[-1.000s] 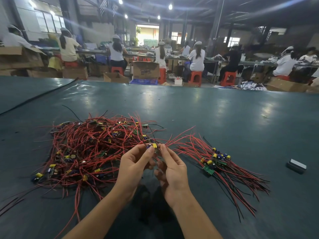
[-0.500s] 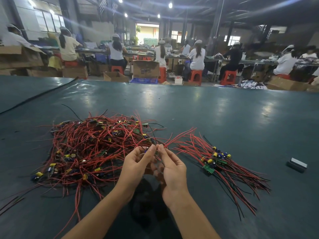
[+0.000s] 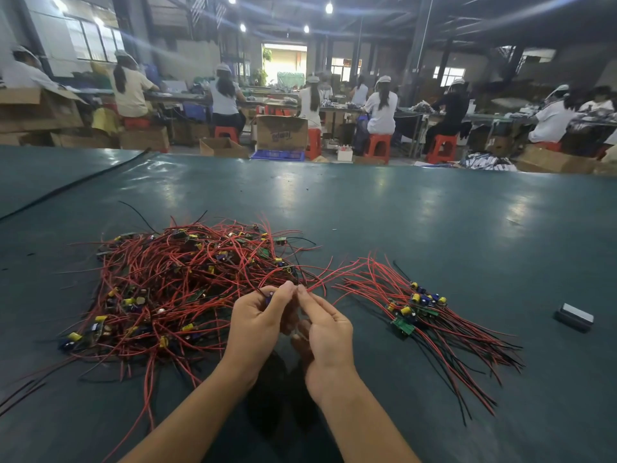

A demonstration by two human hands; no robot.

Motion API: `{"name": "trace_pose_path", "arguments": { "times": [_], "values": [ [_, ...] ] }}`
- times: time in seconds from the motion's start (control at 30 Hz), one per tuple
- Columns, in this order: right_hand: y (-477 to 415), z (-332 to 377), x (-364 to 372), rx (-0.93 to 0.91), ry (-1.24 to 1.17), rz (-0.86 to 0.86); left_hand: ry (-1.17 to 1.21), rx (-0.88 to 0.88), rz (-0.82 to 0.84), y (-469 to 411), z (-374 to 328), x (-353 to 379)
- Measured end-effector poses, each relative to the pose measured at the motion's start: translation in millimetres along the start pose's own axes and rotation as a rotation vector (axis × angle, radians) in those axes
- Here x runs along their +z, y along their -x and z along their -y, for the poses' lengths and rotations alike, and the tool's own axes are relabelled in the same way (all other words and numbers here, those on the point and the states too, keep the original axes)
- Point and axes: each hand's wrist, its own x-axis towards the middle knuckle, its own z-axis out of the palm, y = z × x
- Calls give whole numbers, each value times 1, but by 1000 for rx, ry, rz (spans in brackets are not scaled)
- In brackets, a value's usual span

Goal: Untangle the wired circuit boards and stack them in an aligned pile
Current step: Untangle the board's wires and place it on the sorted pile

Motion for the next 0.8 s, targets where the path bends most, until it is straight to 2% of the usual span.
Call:
{"name": "trace_pose_path", "arguments": {
  "times": [0.13,0.27,0.43,0.67,0.8],
  "values": [
    [-5,11,-5,45,-55,-89,-16,57,-22,0,-1,0],
    [-13,18,-13,18,-15,-179,-14,82,-10,0,-3,2],
    [-23,31,-26,-15,-74,-266,-2,84,-11,1,-4,3],
    [-19,32,-29,-142,-119,-148,12,76,-45,0,-4,-1],
    [-20,34,-29,-170,-159,-190,-4,68,-6,2,-3,2]
  ]
}}
